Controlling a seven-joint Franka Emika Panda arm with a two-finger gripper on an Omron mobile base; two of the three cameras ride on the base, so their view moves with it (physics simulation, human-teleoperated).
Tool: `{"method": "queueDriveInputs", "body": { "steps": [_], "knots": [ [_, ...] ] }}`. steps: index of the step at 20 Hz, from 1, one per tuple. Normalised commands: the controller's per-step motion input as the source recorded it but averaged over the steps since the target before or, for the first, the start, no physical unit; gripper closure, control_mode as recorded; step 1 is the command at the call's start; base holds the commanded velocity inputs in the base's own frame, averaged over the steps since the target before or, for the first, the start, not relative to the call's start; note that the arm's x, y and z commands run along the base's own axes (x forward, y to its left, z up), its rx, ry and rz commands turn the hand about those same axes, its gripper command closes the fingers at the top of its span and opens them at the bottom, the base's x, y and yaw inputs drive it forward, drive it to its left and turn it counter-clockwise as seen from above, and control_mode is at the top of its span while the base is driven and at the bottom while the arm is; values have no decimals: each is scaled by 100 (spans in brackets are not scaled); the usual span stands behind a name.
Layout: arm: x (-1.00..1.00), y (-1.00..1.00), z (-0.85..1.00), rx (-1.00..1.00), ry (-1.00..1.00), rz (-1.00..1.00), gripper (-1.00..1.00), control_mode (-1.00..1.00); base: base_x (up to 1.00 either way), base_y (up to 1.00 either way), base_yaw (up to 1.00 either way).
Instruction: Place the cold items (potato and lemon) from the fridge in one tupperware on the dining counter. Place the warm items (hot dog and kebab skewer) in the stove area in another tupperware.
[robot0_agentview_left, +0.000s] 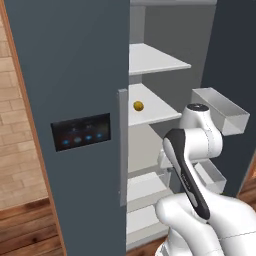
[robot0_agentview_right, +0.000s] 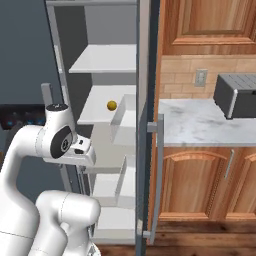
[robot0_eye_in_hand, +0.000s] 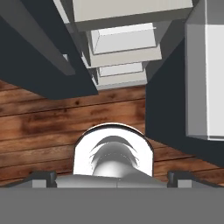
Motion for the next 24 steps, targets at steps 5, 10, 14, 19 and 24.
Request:
{"method": "queueDriveInputs", "body": {
  "steps": [5, 10, 14, 19, 24],
  "knots": [
    [0, 0, 0, 0, 0, 0, -100, 100, 42, -5, 0],
    [0, 0, 0, 0, 0, 0, -100, 100, 48, -29, 0],
    [0, 0, 0, 0, 0, 0, -100, 100, 26, -40, 0],
    [0, 0, 0, 0, 0, 0, -100, 100, 21, -14, 0],
    [0, 0, 0, 0, 0, 0, -100, 100, 5, 0, 0]
  ]
}}
